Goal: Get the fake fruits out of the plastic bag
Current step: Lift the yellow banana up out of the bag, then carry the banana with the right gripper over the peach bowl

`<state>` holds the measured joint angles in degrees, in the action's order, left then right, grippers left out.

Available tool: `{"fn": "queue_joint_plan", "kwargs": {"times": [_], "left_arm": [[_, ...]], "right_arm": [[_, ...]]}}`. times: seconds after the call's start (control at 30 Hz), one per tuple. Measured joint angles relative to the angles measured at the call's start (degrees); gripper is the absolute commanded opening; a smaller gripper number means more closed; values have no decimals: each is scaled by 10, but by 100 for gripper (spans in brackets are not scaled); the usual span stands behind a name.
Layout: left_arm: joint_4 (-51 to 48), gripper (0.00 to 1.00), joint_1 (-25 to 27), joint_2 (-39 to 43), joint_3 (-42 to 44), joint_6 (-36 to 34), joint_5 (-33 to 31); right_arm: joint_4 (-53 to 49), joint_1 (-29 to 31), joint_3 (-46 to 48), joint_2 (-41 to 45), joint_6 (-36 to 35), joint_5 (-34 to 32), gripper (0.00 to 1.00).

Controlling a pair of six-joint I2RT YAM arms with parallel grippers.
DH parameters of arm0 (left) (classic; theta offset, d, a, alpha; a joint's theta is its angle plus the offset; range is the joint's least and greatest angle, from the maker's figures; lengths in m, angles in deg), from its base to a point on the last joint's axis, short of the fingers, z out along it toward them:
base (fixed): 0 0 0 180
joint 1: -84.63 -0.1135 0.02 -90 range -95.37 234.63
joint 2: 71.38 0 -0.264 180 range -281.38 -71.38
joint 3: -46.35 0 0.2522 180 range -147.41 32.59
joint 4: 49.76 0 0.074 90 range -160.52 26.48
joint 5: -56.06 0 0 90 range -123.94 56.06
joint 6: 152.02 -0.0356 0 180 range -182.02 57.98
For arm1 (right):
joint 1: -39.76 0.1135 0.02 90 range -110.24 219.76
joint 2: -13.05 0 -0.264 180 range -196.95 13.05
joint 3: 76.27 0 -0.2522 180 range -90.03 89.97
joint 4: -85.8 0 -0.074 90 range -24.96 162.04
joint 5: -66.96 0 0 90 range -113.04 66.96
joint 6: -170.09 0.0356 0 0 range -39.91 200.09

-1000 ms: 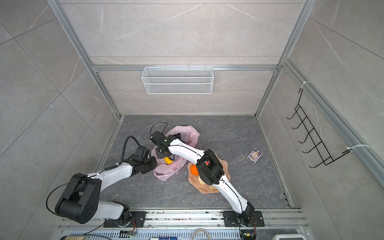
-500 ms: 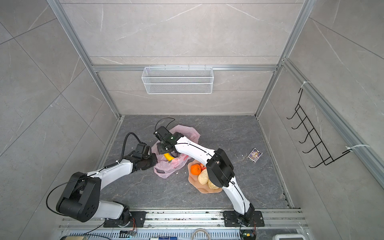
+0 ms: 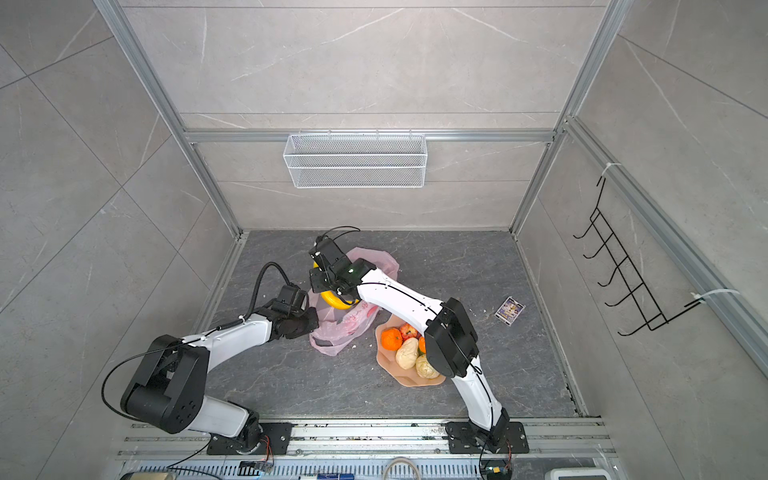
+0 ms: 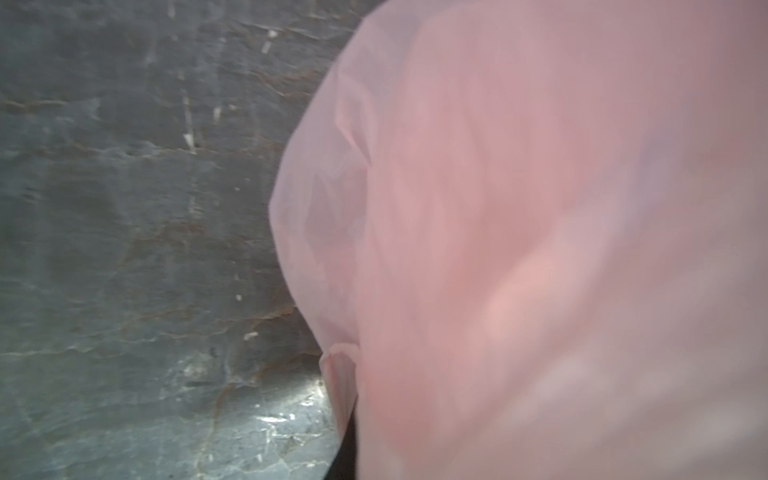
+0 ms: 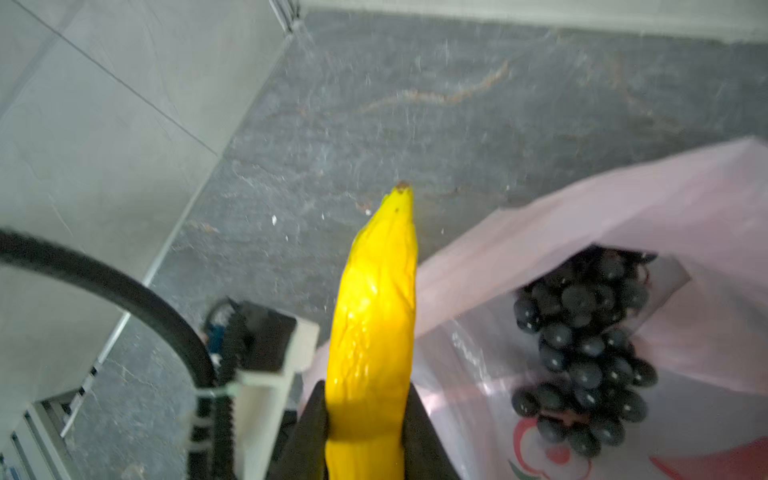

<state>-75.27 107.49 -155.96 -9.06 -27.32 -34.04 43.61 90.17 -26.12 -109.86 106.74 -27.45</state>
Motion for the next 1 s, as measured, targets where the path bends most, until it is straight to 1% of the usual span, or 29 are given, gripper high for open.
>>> {"fn": "queue_joint_plan", "kwargs": {"times": [0.1, 0.23, 0.37, 0.43, 0.57, 0.77, 0.93, 1.0], "left_arm": [[-2, 3, 7, 3, 0, -9, 0], [-18, 3, 9, 9, -8, -21, -8], [-36, 3, 7, 9, -31, -29, -28], [-41, 3, 4, 9, -43, -34, -36], [-42, 3, -8, 9, -54, -43, -49], [-32, 2, -14, 9, -52, -71, -59], [2, 2, -14, 13, -25, -87, -57], [7, 2, -14, 14, -15, -90, -56]], "right_arm": [[16, -6, -38, -12, 9, -15, 20], [21, -12, -61, -29, 21, -20, 20], [7, -12, -57, -28, 20, -7, 20], [3, -12, -29, -10, 15, 2, 20], [-18, -8, 77, 72, -6, 16, 20], [-52, 2, 225, 240, -35, 20, 19], [-92, 12, 320, 356, -44, 3, 19], [-108, 22, 353, 385, -44, -8, 19]]}}
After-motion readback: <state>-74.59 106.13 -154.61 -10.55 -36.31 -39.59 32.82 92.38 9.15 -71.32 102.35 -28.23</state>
